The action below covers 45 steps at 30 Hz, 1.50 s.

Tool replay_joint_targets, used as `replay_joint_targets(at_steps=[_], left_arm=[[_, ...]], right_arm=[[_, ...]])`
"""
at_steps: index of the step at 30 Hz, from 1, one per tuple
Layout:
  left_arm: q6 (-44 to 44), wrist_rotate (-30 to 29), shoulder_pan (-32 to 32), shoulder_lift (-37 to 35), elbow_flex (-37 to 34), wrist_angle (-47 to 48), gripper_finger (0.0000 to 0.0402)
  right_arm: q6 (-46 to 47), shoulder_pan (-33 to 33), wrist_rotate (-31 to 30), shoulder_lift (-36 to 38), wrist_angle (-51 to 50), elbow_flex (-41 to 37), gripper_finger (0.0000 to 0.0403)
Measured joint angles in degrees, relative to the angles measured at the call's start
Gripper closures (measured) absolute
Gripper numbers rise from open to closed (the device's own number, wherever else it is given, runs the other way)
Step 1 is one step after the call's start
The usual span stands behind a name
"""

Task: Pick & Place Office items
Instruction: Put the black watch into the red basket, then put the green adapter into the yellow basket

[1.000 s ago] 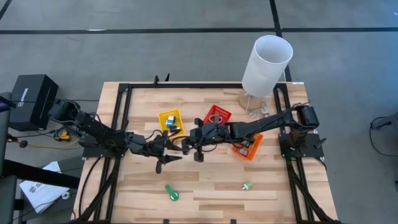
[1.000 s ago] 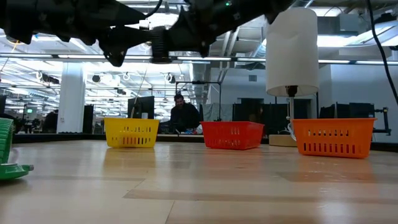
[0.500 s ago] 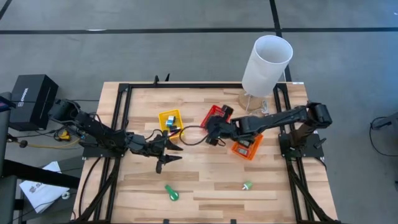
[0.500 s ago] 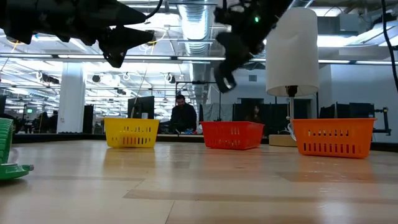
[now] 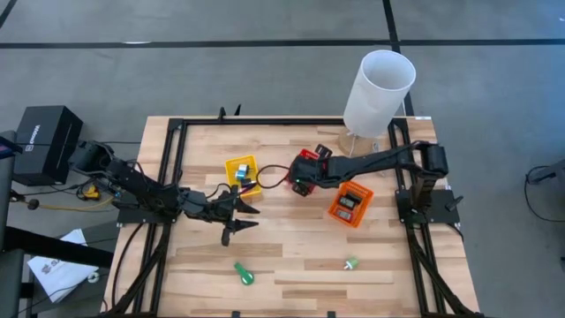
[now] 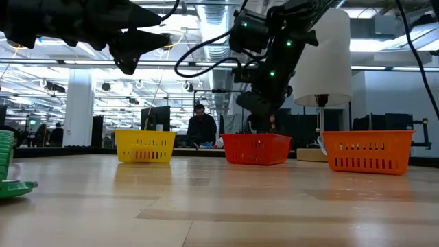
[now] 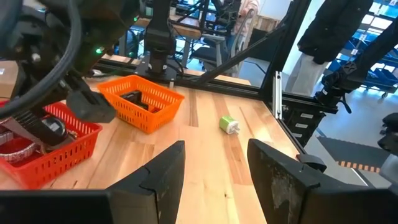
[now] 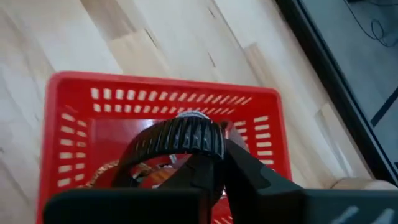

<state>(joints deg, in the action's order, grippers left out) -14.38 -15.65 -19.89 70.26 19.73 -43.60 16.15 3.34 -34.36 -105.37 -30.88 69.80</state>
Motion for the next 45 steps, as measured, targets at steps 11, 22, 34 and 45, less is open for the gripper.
replay_joint_targets(at_steps=[11, 22, 34, 45], left_arm=[[-0.01, -0.01, 0.04, 0.00, 0.00, -0.08, 0.0231], [-0.01, 0.01, 0.04, -0.01, 0.00, -0.08, 0.0231], [-0.01, 0.01, 0.04, 0.00, 0.00, 0.10, 0.0231], [0.51, 0.01, 0.17, -0.02, 0.02, 0.28, 0.0231]], right_arm=[[-0.08, 0.31, 1.76, 0.05, -1.92, 0.13, 0.0330], [0.93, -0.91, 1.57, 0.05, -8.68, 1.69, 0.0224], [11.23, -13.01, 1.51, 3.75, -30.81, 7.67, 0.0195], [14.05, -30.89, 6.44, 15.27, -36.17, 7.58, 0.0195]])
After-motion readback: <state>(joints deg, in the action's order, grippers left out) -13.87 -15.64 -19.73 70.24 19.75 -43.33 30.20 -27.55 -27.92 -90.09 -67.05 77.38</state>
